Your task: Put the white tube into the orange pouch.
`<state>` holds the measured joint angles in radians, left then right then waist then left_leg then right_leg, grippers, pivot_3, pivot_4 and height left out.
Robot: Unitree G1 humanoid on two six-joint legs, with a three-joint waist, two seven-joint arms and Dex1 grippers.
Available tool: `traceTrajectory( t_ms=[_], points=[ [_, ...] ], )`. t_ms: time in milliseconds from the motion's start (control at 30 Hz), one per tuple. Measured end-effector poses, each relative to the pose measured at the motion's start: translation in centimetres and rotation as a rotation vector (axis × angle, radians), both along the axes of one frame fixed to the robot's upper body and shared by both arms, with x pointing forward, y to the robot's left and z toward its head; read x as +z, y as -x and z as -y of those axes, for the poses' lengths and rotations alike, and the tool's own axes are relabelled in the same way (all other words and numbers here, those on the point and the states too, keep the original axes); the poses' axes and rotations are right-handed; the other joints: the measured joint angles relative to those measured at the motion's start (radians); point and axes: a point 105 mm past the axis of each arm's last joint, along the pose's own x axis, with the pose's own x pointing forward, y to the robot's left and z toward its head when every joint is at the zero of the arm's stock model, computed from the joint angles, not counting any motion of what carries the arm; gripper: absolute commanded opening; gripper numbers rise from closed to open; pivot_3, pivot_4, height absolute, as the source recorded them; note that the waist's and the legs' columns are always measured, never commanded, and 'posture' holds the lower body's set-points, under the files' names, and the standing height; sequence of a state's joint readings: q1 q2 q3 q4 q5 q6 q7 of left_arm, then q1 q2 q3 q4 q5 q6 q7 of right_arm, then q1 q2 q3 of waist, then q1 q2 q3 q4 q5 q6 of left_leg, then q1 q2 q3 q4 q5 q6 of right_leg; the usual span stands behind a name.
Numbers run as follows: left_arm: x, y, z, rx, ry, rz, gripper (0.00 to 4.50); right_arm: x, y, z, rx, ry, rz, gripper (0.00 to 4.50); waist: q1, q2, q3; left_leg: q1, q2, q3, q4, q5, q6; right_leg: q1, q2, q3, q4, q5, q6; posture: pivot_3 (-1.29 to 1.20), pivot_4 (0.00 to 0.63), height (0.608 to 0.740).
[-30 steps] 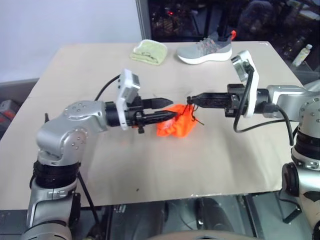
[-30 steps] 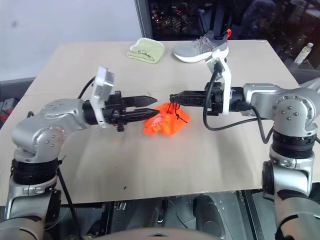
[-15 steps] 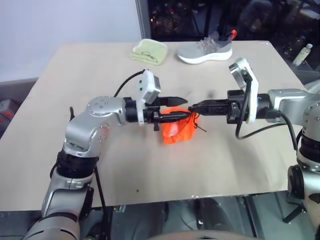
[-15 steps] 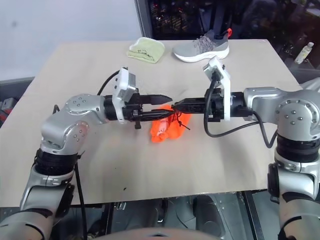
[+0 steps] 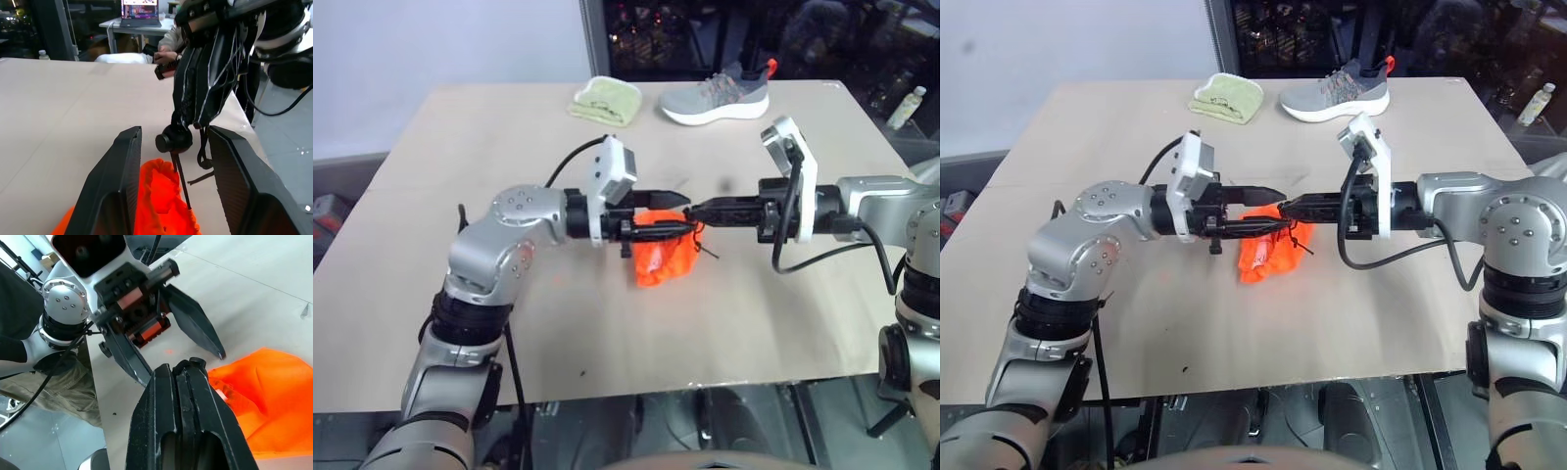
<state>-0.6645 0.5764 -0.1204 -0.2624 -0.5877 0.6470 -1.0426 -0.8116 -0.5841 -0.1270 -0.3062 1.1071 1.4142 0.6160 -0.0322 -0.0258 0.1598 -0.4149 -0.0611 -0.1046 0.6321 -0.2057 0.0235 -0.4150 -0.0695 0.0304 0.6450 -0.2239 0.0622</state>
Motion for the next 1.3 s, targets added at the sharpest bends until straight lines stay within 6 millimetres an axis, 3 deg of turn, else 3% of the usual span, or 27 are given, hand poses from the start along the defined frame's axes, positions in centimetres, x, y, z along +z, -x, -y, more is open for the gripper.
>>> traceTrajectory(
  t_ms=[233, 367, 1300],
  points=[
    [-0.2, -0.3, -0.1, 0.014, -0.007, 0.007, 2.16, 0.0, -0.1, 0.0, -0.007, 0.002, 0.001, 0.00, 0.000, 0.000, 0.000, 0.000, 0.000, 0.000, 0.000, 0.000, 0.000, 0.000, 0.000, 0.000, 0.000, 0.000, 0.000, 0.00, 0.150, 0.740],
    [-0.2, -0.4, 0.0, 0.019, -0.013, 0.016, 0.94, 0.0, 0.0, 0.0, -0.005, 0.001, 0.000, 0.00, 0.000, 0.000, 0.000, 0.000, 0.000, 0.000, 0.000, 0.000, 0.000, 0.000, 0.000, 0.000, 0.000, 0.000, 0.000, 0.00, 0.150, 0.740],
    [-0.9, -0.9, -1.3, -0.011, -0.065, 0.061, 0.94, -0.5, 0.6, 1.3, 0.001, 0.062, 0.007, 0.00, 0.001, 0.000, 0.000, 0.000, 0.000, -0.001, 0.000, 0.000, 0.000, 0.000, 0.000, -0.001, 0.000, 0.000, 0.000, 0.00, 0.150, 0.740]
  ],
)
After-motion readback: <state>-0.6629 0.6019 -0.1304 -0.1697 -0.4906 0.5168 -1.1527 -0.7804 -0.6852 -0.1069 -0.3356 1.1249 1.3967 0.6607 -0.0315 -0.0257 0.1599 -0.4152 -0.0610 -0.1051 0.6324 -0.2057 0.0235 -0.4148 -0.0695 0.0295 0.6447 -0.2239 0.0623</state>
